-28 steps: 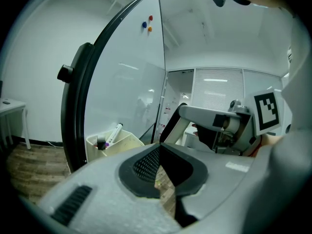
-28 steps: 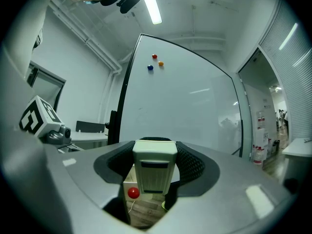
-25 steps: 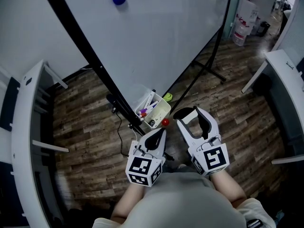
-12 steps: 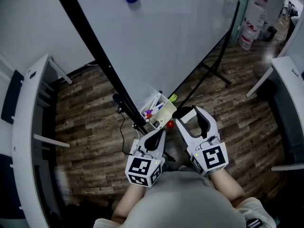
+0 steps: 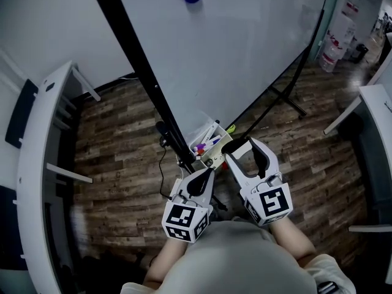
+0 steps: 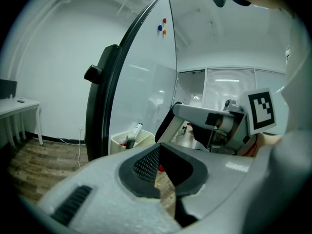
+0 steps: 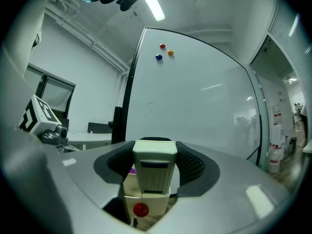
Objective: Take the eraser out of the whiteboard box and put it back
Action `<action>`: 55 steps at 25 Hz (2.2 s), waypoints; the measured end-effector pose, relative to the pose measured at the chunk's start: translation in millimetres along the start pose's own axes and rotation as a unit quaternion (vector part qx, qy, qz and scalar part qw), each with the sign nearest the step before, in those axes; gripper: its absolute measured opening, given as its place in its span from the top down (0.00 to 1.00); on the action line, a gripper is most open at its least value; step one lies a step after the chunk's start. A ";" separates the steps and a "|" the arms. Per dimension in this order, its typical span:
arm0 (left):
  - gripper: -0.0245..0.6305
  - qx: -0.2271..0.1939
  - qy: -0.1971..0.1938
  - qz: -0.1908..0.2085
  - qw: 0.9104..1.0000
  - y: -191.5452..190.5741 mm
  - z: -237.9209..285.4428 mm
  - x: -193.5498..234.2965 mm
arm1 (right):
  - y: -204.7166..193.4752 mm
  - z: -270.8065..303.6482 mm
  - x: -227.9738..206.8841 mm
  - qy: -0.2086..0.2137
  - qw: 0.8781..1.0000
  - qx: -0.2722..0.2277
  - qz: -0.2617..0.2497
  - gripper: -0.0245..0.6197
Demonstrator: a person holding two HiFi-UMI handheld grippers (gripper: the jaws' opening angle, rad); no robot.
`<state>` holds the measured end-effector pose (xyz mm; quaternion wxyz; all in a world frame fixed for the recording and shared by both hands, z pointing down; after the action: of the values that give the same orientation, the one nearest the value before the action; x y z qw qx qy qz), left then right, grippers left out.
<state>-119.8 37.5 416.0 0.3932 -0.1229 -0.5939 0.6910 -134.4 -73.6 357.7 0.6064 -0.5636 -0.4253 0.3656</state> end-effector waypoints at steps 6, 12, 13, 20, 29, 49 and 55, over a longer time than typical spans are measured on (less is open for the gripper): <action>0.96 -0.003 0.018 -0.005 1.000 1.7 -3.9 8.4 | -3.4 13.1 4.2 0.023 1.000 0.007 -0.003 0.55; 0.96 -0.002 0.036 -0.008 0.999 0.5 -6.0 16.7 | -12.1 22.8 6.6 0.039 0.999 0.013 -0.001 0.55; 0.96 -0.002 0.039 -0.009 0.999 0.5 -6.1 17.7 | -14.1 24.0 6.7 0.042 0.999 0.016 -0.001 0.55; 0.96 -0.004 0.050 -0.011 0.999 -1.1 -2.9 24.8 | -31.1 31.5 7.3 0.054 0.998 0.035 -0.003 0.55; 0.96 -0.002 0.051 -0.014 0.999 -1.1 3.2 25.9 | -41.5 38.7 4.7 0.061 0.997 0.050 -0.004 0.55; 0.96 -0.003 0.052 -0.016 0.999 -1.8 4.5 24.5 | -62.7 45.4 5.6 0.066 0.995 0.078 -0.006 0.55; 0.96 -0.004 0.052 -0.016 0.998 -2.4 3.2 24.6 | -70.7 47.5 8.8 0.072 0.993 0.089 -0.007 0.55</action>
<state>-137.1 52.1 426.3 0.4343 -0.1510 -0.5772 0.6748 -177.7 -54.7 429.1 0.6857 -0.5292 -0.3506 0.3562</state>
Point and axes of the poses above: the fingertips, and each gripper's own axes: z forward along the fingers, x to its left, y out of its top, the point moved 4 cm from there along -z, backward along the fingers, and after that the axes turned 5 degrees about -z, right-handed, at the moved point
